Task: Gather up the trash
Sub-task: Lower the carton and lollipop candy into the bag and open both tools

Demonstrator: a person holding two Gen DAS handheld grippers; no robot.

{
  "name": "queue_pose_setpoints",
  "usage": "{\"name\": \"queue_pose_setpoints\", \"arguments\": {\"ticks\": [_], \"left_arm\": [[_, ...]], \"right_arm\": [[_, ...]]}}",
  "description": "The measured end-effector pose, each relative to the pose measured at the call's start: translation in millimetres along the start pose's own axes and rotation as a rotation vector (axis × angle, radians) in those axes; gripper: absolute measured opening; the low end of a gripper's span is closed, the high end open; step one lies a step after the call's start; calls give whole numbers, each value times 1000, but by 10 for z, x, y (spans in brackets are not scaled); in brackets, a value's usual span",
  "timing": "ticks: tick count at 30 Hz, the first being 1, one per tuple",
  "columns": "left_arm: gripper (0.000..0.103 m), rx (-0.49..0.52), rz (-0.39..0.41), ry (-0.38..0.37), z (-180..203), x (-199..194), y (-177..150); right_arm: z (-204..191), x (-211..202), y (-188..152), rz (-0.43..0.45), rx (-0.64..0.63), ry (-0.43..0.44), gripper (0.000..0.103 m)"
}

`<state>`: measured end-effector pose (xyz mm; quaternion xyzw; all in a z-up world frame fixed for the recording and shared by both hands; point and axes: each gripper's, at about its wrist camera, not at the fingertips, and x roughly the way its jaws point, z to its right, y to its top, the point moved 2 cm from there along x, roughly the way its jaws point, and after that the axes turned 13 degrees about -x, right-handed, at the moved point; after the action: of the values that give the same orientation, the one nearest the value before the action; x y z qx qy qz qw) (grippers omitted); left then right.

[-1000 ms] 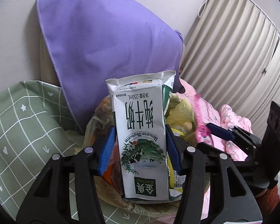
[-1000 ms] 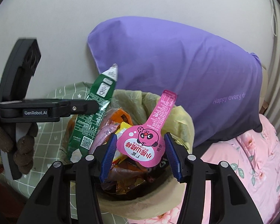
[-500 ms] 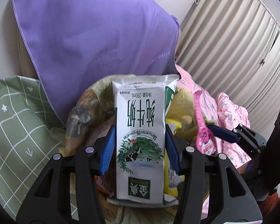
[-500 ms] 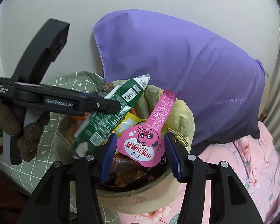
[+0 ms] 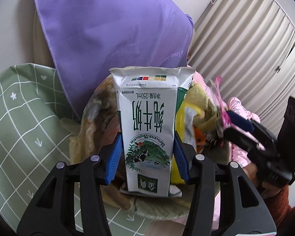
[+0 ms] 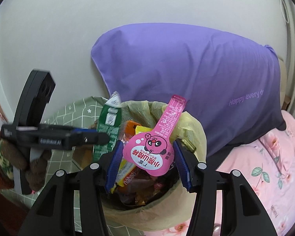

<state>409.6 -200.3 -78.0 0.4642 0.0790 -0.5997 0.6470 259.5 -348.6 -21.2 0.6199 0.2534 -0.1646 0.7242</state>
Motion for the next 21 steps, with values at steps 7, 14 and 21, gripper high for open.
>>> {"name": "queue_pose_setpoints", "arguments": {"ticks": [7,14,21], "left_arm": [[47,21,15,17,62,0,-2],[47,27,28,32,147,-70,-41],[58,-1,75,32,118,-189,-70]], "right_arm": [[6,114,31,-23,-7,12,49],[-36,121,23,-26,-52,37,49],[-51,187,29,-38,-112,57,49]]}}
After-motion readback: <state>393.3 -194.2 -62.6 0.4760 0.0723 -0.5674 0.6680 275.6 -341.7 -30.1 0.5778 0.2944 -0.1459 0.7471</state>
